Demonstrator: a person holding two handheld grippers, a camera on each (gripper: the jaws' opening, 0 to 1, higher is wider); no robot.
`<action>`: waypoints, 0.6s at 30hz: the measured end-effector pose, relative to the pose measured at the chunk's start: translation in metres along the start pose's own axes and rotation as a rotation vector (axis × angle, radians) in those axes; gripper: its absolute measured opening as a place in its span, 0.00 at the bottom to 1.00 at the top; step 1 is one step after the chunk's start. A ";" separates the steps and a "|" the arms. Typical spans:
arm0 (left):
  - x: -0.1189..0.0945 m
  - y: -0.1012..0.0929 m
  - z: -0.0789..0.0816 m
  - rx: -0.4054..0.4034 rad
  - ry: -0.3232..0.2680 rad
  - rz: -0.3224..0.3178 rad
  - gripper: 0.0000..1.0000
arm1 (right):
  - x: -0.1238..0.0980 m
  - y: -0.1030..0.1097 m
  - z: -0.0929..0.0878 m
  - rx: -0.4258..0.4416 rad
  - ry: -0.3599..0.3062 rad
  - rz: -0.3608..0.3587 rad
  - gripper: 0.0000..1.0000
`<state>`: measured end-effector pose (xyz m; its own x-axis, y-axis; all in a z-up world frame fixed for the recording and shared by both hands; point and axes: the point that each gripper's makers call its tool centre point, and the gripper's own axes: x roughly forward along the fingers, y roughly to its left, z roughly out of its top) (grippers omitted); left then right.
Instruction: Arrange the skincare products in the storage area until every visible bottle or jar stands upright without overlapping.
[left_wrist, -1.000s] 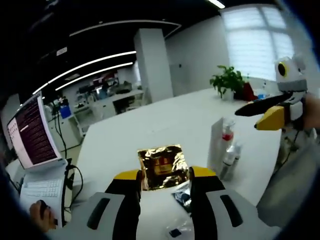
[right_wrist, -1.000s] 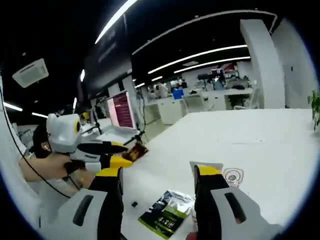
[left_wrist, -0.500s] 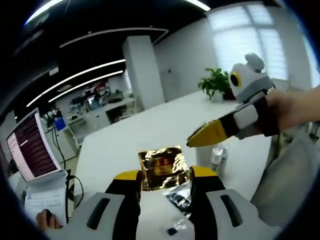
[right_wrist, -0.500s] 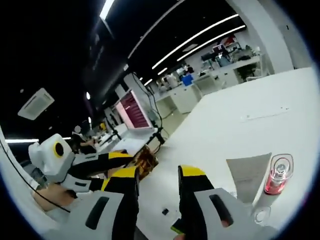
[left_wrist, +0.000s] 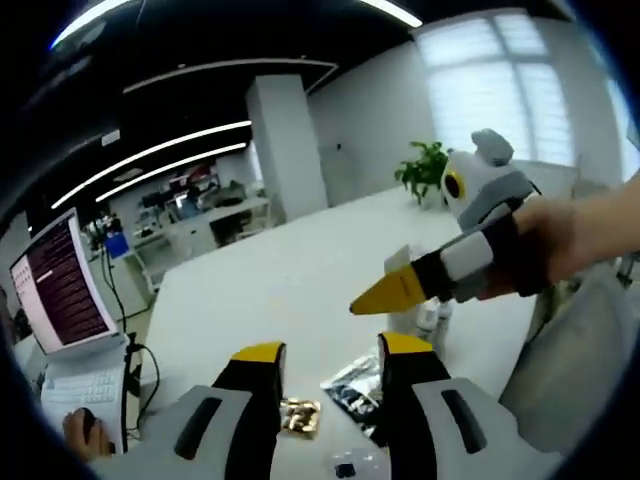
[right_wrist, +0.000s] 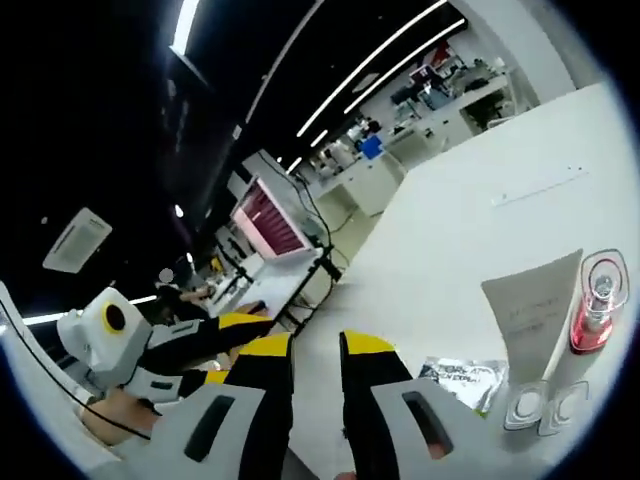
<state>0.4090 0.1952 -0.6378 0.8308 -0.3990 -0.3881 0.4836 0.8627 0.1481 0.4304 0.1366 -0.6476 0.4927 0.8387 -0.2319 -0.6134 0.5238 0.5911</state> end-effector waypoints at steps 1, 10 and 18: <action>-0.005 0.012 -0.009 0.023 0.009 0.038 0.36 | -0.004 -0.004 -0.005 0.017 0.005 -0.004 0.17; -0.016 0.047 -0.048 -0.025 0.109 0.095 0.36 | -0.012 -0.014 -0.010 0.037 -0.004 -0.028 0.19; -0.012 0.033 -0.056 0.009 0.157 0.034 0.38 | -0.006 -0.009 -0.011 0.016 0.011 -0.006 0.21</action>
<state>0.4001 0.2462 -0.6795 0.7939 -0.3154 -0.5199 0.4586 0.8720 0.1713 0.4267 0.1285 -0.6601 0.4898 0.8370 -0.2438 -0.6004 0.5266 0.6019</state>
